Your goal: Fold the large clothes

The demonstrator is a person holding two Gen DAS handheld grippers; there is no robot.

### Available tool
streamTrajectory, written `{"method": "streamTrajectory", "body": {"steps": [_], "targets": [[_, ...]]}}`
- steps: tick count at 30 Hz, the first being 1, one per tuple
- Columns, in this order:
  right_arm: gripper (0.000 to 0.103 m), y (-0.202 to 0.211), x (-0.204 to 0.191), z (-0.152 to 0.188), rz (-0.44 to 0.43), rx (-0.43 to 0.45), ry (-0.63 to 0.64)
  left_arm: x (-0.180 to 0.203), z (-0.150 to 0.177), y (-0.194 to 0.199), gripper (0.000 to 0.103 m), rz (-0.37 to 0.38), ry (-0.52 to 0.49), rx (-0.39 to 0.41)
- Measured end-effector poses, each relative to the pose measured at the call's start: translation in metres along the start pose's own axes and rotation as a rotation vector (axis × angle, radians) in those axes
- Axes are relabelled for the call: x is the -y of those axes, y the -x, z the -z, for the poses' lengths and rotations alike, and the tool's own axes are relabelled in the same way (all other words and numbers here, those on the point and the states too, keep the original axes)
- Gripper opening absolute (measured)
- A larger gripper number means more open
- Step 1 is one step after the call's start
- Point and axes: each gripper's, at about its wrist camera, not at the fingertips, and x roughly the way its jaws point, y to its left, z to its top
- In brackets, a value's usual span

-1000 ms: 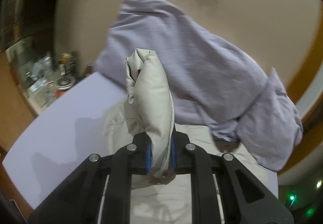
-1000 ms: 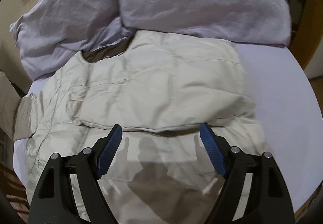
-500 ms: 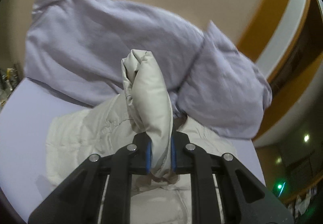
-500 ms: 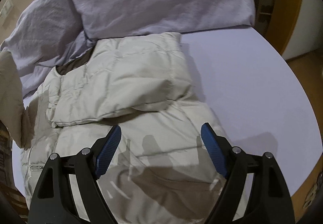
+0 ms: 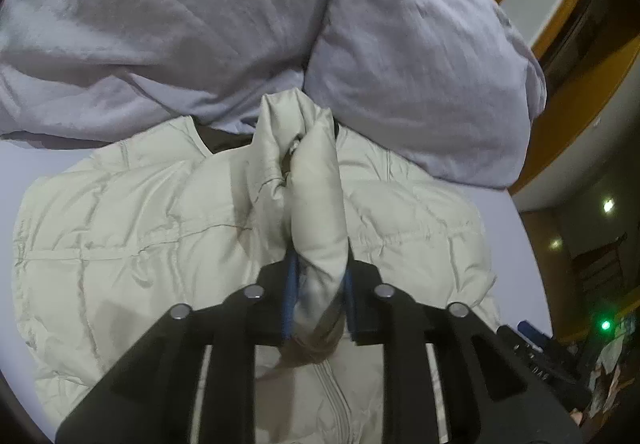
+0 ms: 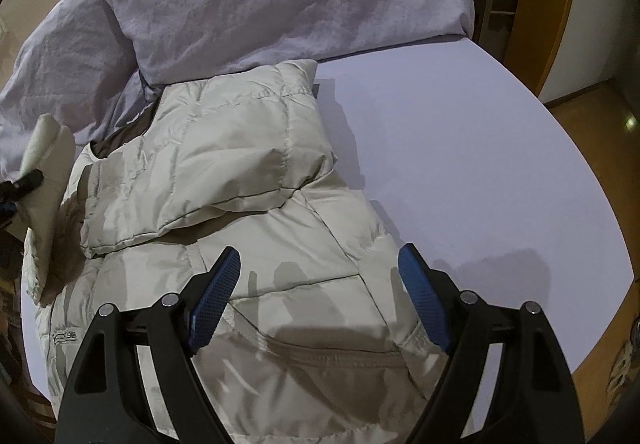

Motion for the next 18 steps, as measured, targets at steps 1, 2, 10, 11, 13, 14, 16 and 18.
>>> {"method": "streamTrajectory", "body": {"steps": [1, 2, 10, 11, 13, 14, 16, 18], "targets": [[0.083, 0.0, 0.0, 0.0, 0.001, -0.001, -0.001, 0.0, 0.0, -0.002, 0.026, 0.002, -0.002, -0.007], [0.083, -0.001, 0.0, 0.0, 0.003, -0.002, -0.003, 0.0, 0.0, -0.003, 0.027, 0.006, -0.001, -0.008], [0.083, -0.003, 0.007, 0.002, 0.015, -0.005, -0.021, -0.014, -0.012, -0.009, 0.045, -0.049, -0.003, 0.015], [0.083, -0.002, 0.008, 0.002, 0.018, -0.004, -0.022, -0.014, -0.012, -0.013, 0.044, -0.059, -0.005, 0.011], [0.083, -0.001, 0.009, 0.003, 0.025, -0.003, -0.024, -0.016, -0.01, -0.026, 0.043, -0.076, -0.012, -0.011], [0.083, 0.0, 0.01, 0.004, 0.028, -0.002, -0.025, -0.016, -0.008, -0.033, 0.043, -0.078, -0.014, -0.026], [0.083, 0.001, 0.012, 0.005, 0.036, -0.004, -0.027, -0.015, 0.0, -0.054, 0.043, -0.08, -0.023, -0.076], [0.083, 0.002, 0.015, 0.007, 0.046, -0.008, -0.031, -0.012, 0.007, -0.071, 0.043, -0.107, -0.049, -0.101]]}}
